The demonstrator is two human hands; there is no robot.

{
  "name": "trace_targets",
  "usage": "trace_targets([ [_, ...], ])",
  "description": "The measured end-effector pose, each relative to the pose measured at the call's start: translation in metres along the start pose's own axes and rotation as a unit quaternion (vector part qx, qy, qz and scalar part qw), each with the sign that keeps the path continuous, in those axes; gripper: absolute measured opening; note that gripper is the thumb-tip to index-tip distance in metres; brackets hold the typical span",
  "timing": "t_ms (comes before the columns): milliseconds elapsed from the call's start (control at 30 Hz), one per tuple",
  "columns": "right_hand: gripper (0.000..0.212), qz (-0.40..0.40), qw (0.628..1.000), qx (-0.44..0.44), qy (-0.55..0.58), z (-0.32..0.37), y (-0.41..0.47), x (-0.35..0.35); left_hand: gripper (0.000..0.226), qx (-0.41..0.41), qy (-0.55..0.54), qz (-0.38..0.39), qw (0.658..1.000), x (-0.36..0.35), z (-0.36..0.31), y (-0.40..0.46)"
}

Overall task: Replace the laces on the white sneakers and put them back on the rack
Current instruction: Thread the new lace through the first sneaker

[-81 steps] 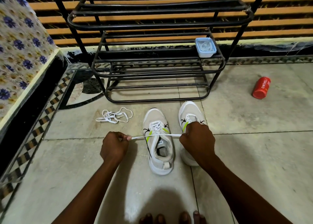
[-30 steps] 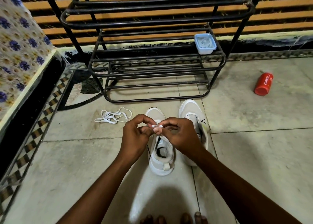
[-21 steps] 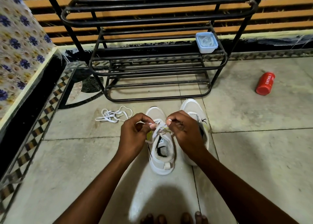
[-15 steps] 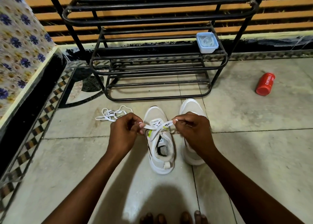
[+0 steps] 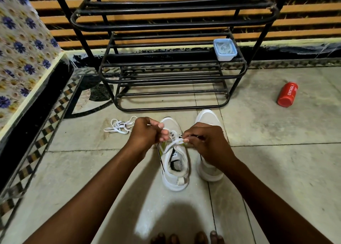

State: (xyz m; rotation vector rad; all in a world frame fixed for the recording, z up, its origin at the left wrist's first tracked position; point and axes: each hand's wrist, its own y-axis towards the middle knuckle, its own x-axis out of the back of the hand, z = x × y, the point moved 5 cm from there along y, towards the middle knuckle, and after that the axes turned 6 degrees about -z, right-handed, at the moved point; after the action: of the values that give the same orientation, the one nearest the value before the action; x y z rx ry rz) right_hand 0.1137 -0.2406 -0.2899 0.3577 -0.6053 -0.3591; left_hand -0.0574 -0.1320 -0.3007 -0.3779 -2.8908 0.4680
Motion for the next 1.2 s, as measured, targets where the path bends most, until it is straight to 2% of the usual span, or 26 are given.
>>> trace_targets([
  [67,0.014,0.027,0.997,0.074,-0.02,0.014,0.003,-0.006,0.01,0.033,-0.081,0.024,0.996,-0.013,-0.001,-0.003],
  [100,0.016,0.038,0.993,0.106,-0.029,0.021,0.005,-0.011,0.01,0.024,-0.087,0.04,0.995,-0.018,-0.003,-0.005],
  [167,0.017,0.053,0.985,0.159,-0.053,0.033,0.008,-0.018,0.01,-0.023,-0.041,0.067,0.997,-0.025,-0.008,-0.009],
  [233,0.016,0.047,0.983,0.165,-0.058,0.036,0.013,-0.018,0.009,-0.053,0.009,0.085,0.995,-0.028,-0.009,-0.014],
  [367,0.014,-0.035,0.991,0.119,-0.055,0.023,0.02,-0.009,0.015,-0.076,0.029,0.129,0.988,-0.029,-0.008,-0.023],
  [400,0.01,-0.049,0.993,0.095,-0.052,0.018,0.019,-0.01,0.016,-0.08,0.037,0.137,0.987,-0.03,-0.006,-0.024],
  [467,0.015,-0.068,0.997,0.02,-0.031,0.007,0.016,-0.013,0.017,-0.077,0.038,0.144,0.986,-0.031,-0.002,-0.024],
  [567,0.019,-0.062,0.99,-0.109,0.063,-0.008,0.011,-0.017,0.021,-0.083,0.051,0.161,0.982,-0.034,0.005,-0.022],
  [667,0.024,-0.027,0.974,-0.178,0.138,-0.018,0.011,-0.02,0.022,-0.096,0.046,0.18,0.978,-0.035,0.012,-0.02],
  [800,0.016,0.022,0.966,-0.202,0.161,-0.025,0.012,-0.021,0.018,-0.107,0.008,0.159,0.982,-0.03,0.015,-0.02],
  [1000,0.015,0.033,0.955,-0.23,0.182,-0.032,0.012,-0.022,0.014,-0.128,0.018,0.102,0.986,-0.016,0.018,-0.015],
  [1133,0.016,0.043,0.956,-0.229,0.18,-0.031,0.014,-0.021,0.008,-0.15,0.039,0.104,0.982,-0.014,0.02,-0.011],
  [1200,0.013,0.043,0.959,-0.224,0.17,-0.031,0.016,-0.022,0.018,-0.152,0.062,0.112,0.98,-0.014,0.025,-0.008],
])
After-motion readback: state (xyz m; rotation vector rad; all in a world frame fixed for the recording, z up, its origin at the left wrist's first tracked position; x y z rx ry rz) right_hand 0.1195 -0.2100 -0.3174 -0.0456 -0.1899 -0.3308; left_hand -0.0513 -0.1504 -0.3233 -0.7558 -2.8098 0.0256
